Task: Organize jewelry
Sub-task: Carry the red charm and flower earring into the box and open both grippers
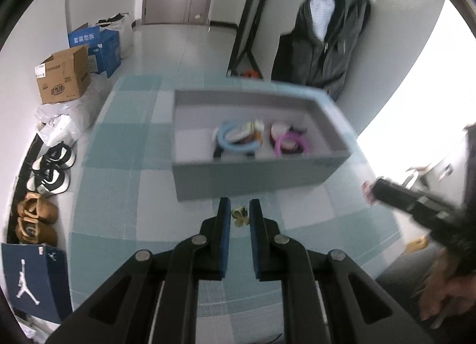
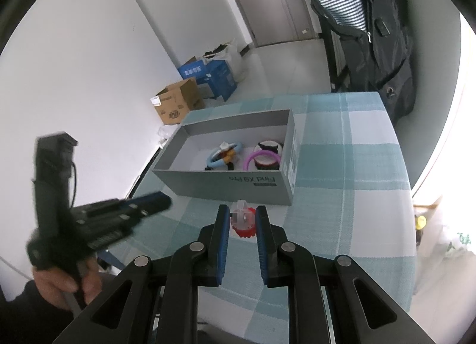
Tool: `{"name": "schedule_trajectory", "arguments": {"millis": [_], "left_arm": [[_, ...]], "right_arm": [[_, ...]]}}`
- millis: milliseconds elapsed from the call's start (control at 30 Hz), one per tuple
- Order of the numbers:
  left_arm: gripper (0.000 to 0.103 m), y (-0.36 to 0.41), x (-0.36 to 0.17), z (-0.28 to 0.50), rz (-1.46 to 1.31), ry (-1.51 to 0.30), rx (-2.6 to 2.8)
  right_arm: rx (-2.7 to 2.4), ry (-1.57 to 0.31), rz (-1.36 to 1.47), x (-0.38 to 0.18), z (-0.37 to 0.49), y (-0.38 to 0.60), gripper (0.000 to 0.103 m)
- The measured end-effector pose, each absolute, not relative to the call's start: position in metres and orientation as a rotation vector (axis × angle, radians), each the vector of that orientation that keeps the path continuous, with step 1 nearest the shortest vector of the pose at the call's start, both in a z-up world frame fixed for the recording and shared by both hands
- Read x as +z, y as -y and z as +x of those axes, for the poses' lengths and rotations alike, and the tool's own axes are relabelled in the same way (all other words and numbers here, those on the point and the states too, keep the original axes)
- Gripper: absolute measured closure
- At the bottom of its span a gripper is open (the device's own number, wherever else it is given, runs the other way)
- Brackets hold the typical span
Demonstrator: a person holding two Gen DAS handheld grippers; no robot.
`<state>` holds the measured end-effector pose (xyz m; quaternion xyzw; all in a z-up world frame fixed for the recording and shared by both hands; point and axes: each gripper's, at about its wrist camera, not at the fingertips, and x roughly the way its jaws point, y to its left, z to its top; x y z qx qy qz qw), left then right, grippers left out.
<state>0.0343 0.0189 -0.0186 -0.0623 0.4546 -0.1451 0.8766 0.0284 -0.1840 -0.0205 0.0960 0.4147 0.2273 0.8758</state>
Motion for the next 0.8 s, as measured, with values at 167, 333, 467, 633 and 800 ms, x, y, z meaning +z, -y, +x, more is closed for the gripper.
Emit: {"name": "schedule_trajectory", "arguments": {"millis": [167, 333, 467, 633, 800], "left_arm": [[0.095, -0.029, 0.002, 0.039, -0.193, -0.891, -0.314], [0.095, -0.028, 0.010, 0.052, -0.223, -0.881, -0.318], [0.095, -0.026, 0.019, 0.064, -0.218, -0.868, -0.314], [0.095, -0.021, 0.020, 0.082, -0.239, -0.881, -0.333], [0.095, -0.017, 0.011, 0.100, -0.227, -0.917, -0.346]], "right_arm": [[0.481, -0.860, 0.209, -0.016, 0.037, 0.177, 0.087], [0.512, -0.812, 0.219, 0.005, 0.050, 0.172, 0.086], [0.578, -0.756, 0.232, 0.022, 0.063, 0.167, 0.085], [0.637, -0.743, 0.241, 0.030, 0.083, 0.157, 0.087], [0.654, -0.746, 0.196, 0.027, 0.103, 0.146, 0.091]]}}
